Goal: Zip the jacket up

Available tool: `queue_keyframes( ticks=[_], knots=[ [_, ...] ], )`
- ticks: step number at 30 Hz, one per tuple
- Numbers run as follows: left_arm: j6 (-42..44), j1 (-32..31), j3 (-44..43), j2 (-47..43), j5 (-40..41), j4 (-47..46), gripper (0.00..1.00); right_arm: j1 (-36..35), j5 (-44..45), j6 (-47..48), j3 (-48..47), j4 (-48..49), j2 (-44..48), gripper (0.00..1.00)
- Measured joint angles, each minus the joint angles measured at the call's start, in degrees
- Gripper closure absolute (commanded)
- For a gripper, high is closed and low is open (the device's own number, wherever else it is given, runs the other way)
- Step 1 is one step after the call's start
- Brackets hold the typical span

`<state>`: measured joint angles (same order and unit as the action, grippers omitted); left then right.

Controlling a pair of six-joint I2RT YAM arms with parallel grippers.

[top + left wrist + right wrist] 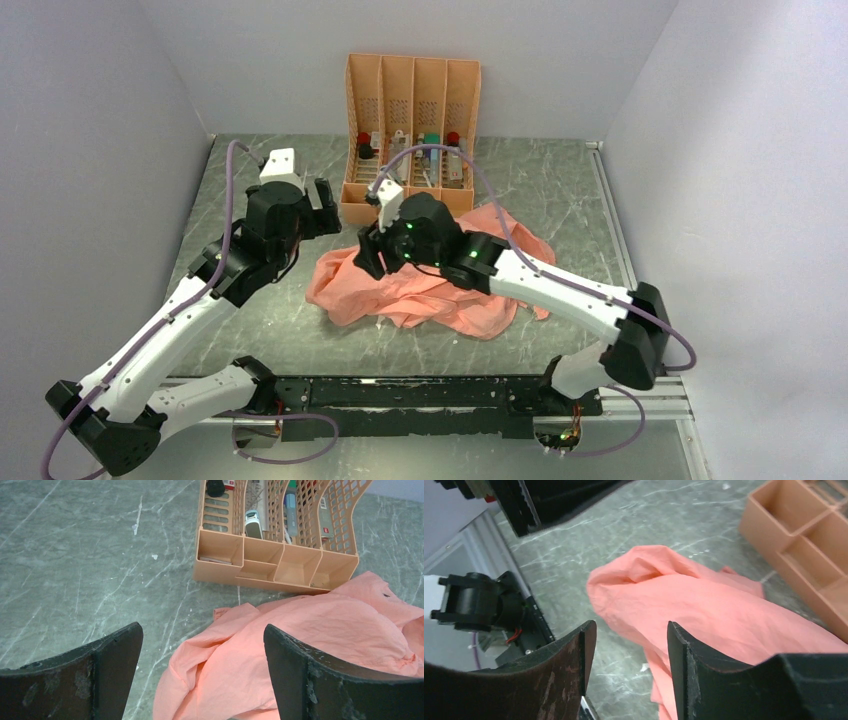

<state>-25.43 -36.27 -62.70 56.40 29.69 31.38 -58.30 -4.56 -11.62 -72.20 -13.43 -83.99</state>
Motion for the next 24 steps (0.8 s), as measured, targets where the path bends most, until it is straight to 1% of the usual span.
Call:
queue_keyframes(
  ticks=[3, 8, 13, 19, 24],
  knots=[
    [0.6, 0.0, 0.4, 0.4, -0.1, -0.7, 0.05, 0.0, 4.5, -0.2, 3.6, 0.7, 5.0, 0.38],
    [1.5, 0.0, 0.5, 3.4, -0.8, -1.8, 0.05, 0.0, 14.4, -1.2, 9.0, 1.7, 12.4, 0.33],
    [2.3, 0.0, 0.5, 5.9, -2.1, -2.5, 0.05, 0.4, 24.0, -3.2, 14.6, 1.7, 17.7, 0.28],
    [3.3, 0.0, 0.5, 6.7, -3.0, -2.9, 0.05, 1.5, 32.6, -8.0, 18.7, -1.1, 20.9, 0.21],
    [3.7, 0.0, 0.9, 6.6, -3.4, -3.9, 0.05, 3.1, 37.8, -15.4, 21.7, -5.0, 21.3, 0.15]
  ],
)
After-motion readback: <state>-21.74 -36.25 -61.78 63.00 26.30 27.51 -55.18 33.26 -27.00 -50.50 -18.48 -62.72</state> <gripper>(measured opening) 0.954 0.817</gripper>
